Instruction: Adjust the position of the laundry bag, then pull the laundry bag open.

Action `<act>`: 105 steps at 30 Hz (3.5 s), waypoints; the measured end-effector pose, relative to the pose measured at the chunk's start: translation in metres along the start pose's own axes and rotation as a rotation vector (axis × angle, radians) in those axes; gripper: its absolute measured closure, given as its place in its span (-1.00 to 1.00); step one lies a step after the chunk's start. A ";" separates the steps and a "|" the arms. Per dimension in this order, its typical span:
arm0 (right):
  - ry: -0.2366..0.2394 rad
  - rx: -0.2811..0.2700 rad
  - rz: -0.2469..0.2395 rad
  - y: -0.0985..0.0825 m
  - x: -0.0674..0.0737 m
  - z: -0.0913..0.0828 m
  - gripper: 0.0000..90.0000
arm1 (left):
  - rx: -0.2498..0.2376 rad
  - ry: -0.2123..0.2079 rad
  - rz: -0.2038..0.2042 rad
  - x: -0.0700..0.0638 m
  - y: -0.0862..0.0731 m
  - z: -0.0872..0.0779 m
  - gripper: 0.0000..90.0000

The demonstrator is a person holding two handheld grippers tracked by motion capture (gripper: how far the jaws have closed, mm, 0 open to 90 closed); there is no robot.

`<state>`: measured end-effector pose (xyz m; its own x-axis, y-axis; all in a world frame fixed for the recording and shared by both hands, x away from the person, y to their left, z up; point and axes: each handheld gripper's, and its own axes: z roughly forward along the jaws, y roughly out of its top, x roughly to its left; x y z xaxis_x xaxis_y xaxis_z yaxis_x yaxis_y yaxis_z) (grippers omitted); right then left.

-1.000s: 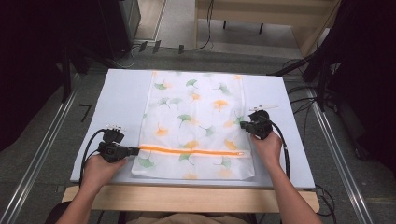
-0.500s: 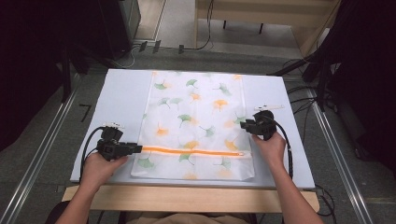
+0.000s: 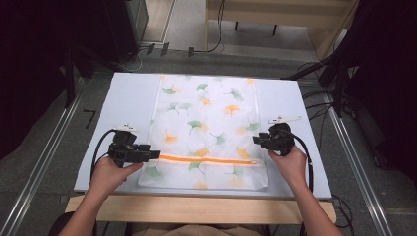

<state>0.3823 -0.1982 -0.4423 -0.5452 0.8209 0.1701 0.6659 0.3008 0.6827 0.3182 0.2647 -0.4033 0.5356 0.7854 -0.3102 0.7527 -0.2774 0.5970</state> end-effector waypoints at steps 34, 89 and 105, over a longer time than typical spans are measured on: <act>0.084 0.012 -0.016 -0.039 0.000 -0.034 0.91 | 0.071 -0.096 0.182 -0.060 0.050 0.042 -0.13; -0.083 0.073 -0.025 -0.066 0.030 -0.017 0.44 | 0.089 -0.138 0.268 -0.078 0.056 0.081 -0.10; 0.035 0.082 0.038 -0.061 0.026 -0.019 0.88 | 0.096 -0.154 0.277 -0.080 0.054 0.086 -0.07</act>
<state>0.3174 -0.2040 -0.4663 -0.5350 0.8155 0.2208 0.7253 0.3093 0.6151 0.3489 0.1392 -0.4096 0.7709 0.5822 -0.2583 0.5993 -0.5256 0.6039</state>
